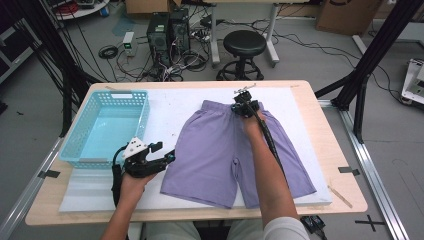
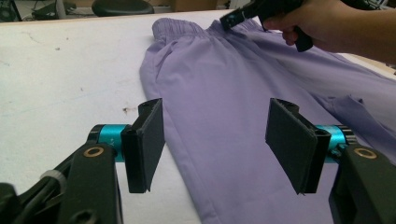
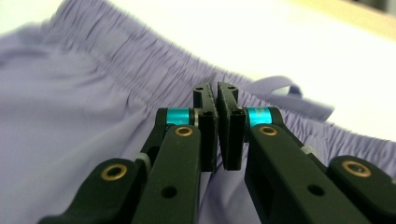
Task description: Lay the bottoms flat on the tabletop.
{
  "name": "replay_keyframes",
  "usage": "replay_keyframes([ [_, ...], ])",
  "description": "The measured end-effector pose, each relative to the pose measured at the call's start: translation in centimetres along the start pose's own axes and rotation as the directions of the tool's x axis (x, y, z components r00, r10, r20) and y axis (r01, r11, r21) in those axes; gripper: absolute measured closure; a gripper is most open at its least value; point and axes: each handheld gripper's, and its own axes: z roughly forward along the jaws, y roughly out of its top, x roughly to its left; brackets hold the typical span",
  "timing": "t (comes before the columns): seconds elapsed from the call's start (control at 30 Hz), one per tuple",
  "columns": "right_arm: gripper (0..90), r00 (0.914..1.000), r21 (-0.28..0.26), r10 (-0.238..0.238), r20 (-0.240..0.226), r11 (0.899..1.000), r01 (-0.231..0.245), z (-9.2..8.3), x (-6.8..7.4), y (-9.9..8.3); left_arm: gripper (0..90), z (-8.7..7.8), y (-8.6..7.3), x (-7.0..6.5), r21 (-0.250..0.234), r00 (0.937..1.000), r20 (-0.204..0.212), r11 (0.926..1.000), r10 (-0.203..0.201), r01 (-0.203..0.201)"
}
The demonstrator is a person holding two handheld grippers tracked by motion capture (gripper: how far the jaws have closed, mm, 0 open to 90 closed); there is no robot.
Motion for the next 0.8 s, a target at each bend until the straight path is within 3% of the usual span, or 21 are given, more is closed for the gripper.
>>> replay_keyframes([
  [0.17,78.4,0.9995,0.010,0.011,0.029,1.000,-0.011,0.5,0.1,0.0,37.4,0.0,-0.1,0.0,0.009,1.0000,0.001,1.0000,-0.001,0.001],
  [0.33,71.3,0.9994,-0.038,0.035,-0.005,0.999,-0.035,-1.9,-1.8,-0.1,37.4,0.0,-0.2,0.2,0.009,0.9999,0.005,0.9999,-0.012,0.012],
  [0.43,66.9,0.9960,-0.018,0.070,-0.054,0.997,-0.072,-3.6,-3.4,-1.0,37.4,0.2,-0.2,0.4,0.016,0.9999,0.005,0.9997,-0.016,0.016],
  [0.5,67.2,0.9976,-0.045,0.056,-0.040,0.997,-0.058,-5.2,-4.5,-2.3,38.1,0.3,-0.2,0.5,0.021,0.9997,0.007,0.9995,-0.022,0.022],
  [0.67,68.9,0.9944,-0.010,0.086,-0.061,0.996,-0.087,-8.3,-7.1,-5.4,52.1,0.5,-0.2,0.5,0.032,0.9992,0.014,0.9988,-0.038,0.037],
  [0.8,69.1,0.9930,-0.033,0.091,-0.075,0.995,-0.094,-10.7,-8.4,-8.3,57.6,0.5,-0.3,0.2,0.051,0.9994,0.011,0.9982,-0.033,0.033],
])
